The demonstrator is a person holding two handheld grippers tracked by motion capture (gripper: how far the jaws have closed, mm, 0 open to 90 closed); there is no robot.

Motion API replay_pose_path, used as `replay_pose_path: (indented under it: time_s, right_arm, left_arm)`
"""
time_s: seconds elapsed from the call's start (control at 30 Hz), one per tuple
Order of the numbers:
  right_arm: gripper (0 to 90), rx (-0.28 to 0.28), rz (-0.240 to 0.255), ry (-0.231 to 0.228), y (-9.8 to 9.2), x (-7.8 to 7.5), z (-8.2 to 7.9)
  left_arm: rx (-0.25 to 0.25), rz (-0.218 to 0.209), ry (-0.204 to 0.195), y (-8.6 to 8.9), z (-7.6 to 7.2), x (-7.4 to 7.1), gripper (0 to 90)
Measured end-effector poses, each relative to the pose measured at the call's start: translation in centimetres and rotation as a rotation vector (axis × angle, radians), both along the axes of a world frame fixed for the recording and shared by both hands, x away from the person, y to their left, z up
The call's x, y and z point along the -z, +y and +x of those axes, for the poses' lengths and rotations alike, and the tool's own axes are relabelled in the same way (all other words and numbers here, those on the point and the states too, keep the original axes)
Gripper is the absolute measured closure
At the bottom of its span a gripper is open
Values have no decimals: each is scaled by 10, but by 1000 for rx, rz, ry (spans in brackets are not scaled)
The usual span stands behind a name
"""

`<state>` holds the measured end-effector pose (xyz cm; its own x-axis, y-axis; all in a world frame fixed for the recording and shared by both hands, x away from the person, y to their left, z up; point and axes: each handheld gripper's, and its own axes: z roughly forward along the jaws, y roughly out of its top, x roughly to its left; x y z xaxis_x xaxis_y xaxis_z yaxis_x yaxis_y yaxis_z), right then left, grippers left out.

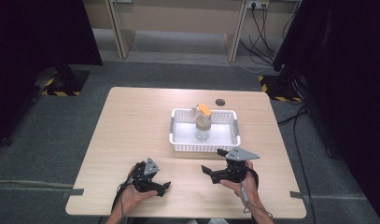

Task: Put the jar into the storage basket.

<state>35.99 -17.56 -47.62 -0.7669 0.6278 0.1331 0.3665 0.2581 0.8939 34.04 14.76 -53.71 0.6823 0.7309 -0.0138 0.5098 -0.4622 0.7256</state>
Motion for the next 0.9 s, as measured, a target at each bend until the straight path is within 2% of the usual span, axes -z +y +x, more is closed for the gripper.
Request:
replay_pose_path:
  time_s: [0.47,0.9]
  right_arm:
    - [57,11,-24,47,-6,18,-2]
    - [57,20,-33,61,-13,25,-4]
  left_arm:
    - [0,0,0,0,0,0,19]
    - [0,0,0,0,0,0,19]
